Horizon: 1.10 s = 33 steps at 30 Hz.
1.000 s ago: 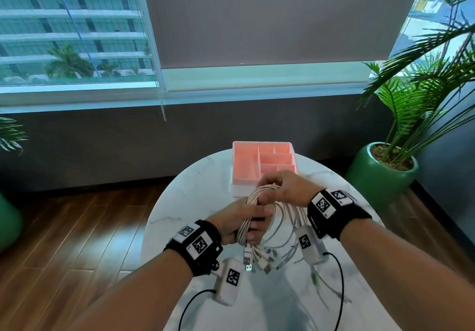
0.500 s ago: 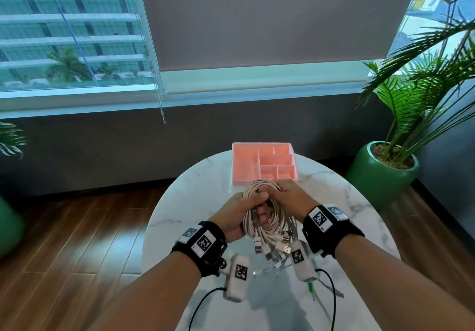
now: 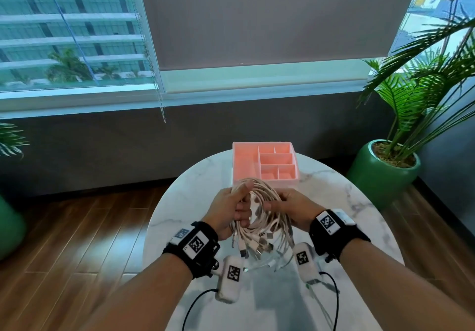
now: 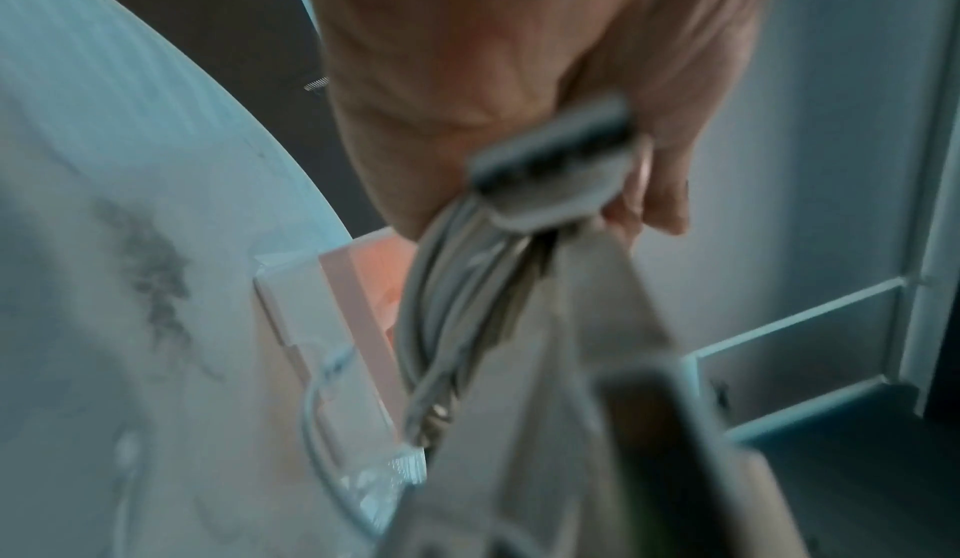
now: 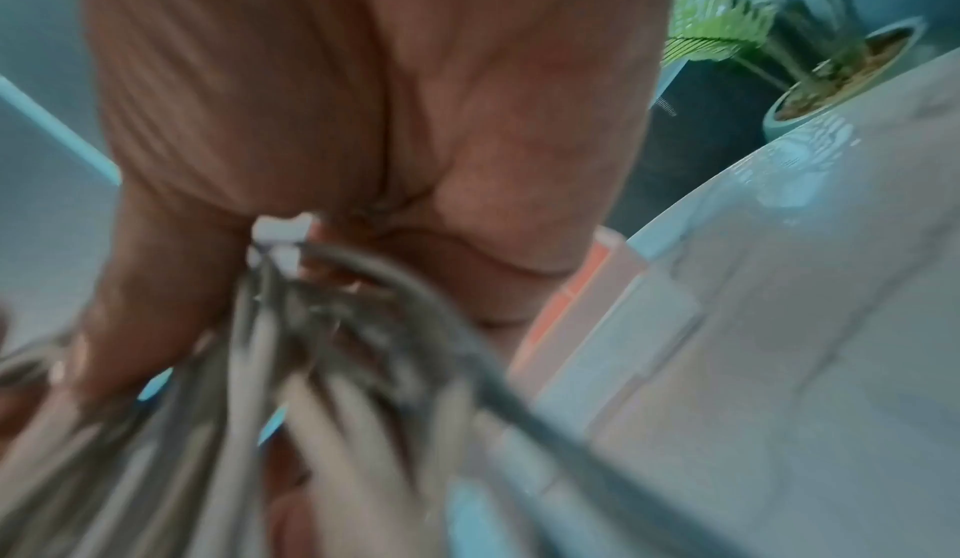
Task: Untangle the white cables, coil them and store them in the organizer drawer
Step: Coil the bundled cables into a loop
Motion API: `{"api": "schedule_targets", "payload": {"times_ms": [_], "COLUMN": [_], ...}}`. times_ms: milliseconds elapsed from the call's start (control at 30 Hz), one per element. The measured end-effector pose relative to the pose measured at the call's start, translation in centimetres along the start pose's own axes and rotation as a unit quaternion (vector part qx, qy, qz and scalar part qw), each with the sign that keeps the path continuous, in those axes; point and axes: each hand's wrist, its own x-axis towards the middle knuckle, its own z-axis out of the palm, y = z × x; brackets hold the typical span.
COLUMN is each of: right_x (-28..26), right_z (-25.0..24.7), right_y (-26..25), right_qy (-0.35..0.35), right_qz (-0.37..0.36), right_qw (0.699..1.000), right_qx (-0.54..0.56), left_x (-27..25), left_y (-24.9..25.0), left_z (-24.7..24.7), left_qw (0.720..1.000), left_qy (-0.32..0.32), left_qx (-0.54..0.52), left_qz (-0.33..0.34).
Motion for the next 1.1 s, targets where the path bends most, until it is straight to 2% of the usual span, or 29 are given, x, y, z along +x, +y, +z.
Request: {"api": "schedule_targets", "payload": {"times_ms": [67, 233, 367, 467, 567, 733, 800, 1100], "right_x": [-0.5, -0.9, -0.9, -1.2, -1.8, -2.8, -3.5, -5.1], "right_z": [-1.4, -2.1, -1.1, -0.7, -1.3, -2.8, -2.4, -0.4], "right_y": [0.2, 0.7, 1.9, 2.5, 2.8, 1.0, 1.1, 1.7], "right_qy": [0.020, 0.063, 0.099, 0.084, 0.068, 0.135, 0.137, 0.163], "right_qz": [0.035, 0.014, 0.033, 0.029, 0.043, 0.050, 0.037, 0.022], "right_qw": [0.999, 0.997, 0.993, 0.992, 0.995, 0.983, 0.985, 0.984], "right_qx": [-0.013, -0.039, -0.057, -0.086, -0.065, -0.111, -0.102, -0.072], "left_x": [0.1, 0.0, 0.1, 0.2, 0.1, -0.2, -0.4, 1.0], "left_y": [0.4, -0.3, -0.1, 0.4, 1.0, 1.3, 1.5, 2.5], "left_z": [-0.9, -1.2, -0.1, -0.1, -0.7, -1.4, -1.4, 1.1], "left_qw": [1.000, 1.000, 0.999, 0.999, 0.998, 0.995, 0.994, 0.997], "left_qy": [-0.002, -0.023, -0.039, -0.041, -0.054, -0.069, -0.065, -0.062], "left_qx": [0.015, 0.004, -0.002, -0.012, 0.000, 0.064, 0.084, 0.037], "left_qz": [0.002, -0.007, 0.004, 0.013, 0.015, 0.019, 0.031, 0.032]}}
